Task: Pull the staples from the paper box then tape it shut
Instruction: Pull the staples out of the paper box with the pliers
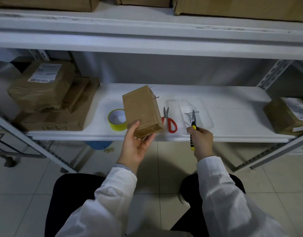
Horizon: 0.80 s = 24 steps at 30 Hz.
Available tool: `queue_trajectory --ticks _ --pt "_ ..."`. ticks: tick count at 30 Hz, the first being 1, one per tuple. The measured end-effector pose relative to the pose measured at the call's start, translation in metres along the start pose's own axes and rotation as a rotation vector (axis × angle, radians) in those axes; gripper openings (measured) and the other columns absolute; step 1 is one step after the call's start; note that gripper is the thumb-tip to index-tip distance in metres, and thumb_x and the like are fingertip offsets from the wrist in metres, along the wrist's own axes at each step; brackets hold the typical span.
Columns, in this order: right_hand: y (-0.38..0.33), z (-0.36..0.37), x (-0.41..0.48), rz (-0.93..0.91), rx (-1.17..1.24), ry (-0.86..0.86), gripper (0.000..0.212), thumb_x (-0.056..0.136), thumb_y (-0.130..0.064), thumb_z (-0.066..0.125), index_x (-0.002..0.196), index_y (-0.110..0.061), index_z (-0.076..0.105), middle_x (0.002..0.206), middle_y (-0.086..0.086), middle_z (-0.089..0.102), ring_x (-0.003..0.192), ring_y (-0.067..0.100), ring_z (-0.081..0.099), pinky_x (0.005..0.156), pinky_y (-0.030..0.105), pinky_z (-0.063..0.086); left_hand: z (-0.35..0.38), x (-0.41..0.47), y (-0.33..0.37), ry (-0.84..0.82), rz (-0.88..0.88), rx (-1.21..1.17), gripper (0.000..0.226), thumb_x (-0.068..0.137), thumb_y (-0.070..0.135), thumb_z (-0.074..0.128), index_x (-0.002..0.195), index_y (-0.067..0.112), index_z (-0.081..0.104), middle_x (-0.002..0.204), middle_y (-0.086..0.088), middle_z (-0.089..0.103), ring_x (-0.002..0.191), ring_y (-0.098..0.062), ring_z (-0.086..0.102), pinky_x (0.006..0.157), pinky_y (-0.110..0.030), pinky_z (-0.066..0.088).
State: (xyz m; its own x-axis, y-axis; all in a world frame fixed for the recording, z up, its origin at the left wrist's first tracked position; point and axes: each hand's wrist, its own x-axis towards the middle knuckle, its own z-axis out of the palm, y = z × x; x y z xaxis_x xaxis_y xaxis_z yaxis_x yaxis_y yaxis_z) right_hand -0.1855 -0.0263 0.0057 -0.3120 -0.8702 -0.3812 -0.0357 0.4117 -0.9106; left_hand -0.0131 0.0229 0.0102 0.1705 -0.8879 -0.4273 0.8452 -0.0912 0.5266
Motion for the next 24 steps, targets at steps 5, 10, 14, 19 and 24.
queue_trajectory --ticks 5,10,14,19,24 --pt "-0.008 -0.01 0.017 0.029 -0.034 0.023 0.03 0.078 -0.011 0.064 0.057 -0.011 0.043 0.057 0.004 0.035 0.054 0.021 0.033 0.051 0.026 0.029 0.0 0.0 0.0 -0.039 -0.017 0.001 0.017 0.089 0.023 0.054 0.104 0.021 0.06 0.098 -0.004 0.066 0.1 -0.023 0.061 0.097 -0.039 0.047" --pt "-0.013 -0.007 0.003 -0.021 0.022 -0.045 0.014 0.08 -0.012 0.065 0.07 -0.005 0.058 0.066 0.007 0.046 0.063 0.023 0.042 0.058 0.027 0.036 -0.004 0.002 -0.002 -0.063 -0.031 0.012 0.018 0.089 0.019 0.054 0.105 0.021 0.06 0.099 -0.003 0.067 0.102 -0.023 0.061 0.095 -0.038 0.049" --pt "-0.02 0.006 -0.025 -0.143 0.063 -0.264 0.007 0.08 -0.007 0.065 0.075 -0.012 0.065 0.064 0.004 0.05 0.062 0.017 0.046 0.059 0.025 0.036 -0.014 0.006 -0.005 -0.086 -0.053 0.056 0.018 0.088 0.011 0.052 0.103 0.018 0.06 0.108 -0.005 0.064 0.105 -0.022 0.059 0.098 -0.038 0.046" --pt "-0.024 0.021 -0.044 -0.221 0.059 -0.434 0.014 0.082 -0.004 0.064 0.091 -0.012 0.071 0.067 -0.005 0.061 0.062 0.005 0.057 0.056 0.011 0.044 -0.027 0.008 -0.007 -0.125 -0.078 0.115 0.043 0.079 0.008 0.059 0.122 0.008 0.052 0.123 -0.014 0.057 0.116 -0.028 0.055 0.086 -0.033 0.056" --pt "-0.025 0.025 -0.05 -0.205 0.074 -0.473 0.015 0.082 -0.004 0.064 0.096 -0.005 0.069 0.081 0.005 0.056 0.058 0.001 0.055 0.049 0.01 0.04 -0.032 0.004 -0.002 -0.146 -0.093 0.168 0.068 0.073 0.004 0.064 0.136 0.003 0.04 0.132 -0.017 0.055 0.118 -0.029 0.056 0.082 -0.034 0.058"
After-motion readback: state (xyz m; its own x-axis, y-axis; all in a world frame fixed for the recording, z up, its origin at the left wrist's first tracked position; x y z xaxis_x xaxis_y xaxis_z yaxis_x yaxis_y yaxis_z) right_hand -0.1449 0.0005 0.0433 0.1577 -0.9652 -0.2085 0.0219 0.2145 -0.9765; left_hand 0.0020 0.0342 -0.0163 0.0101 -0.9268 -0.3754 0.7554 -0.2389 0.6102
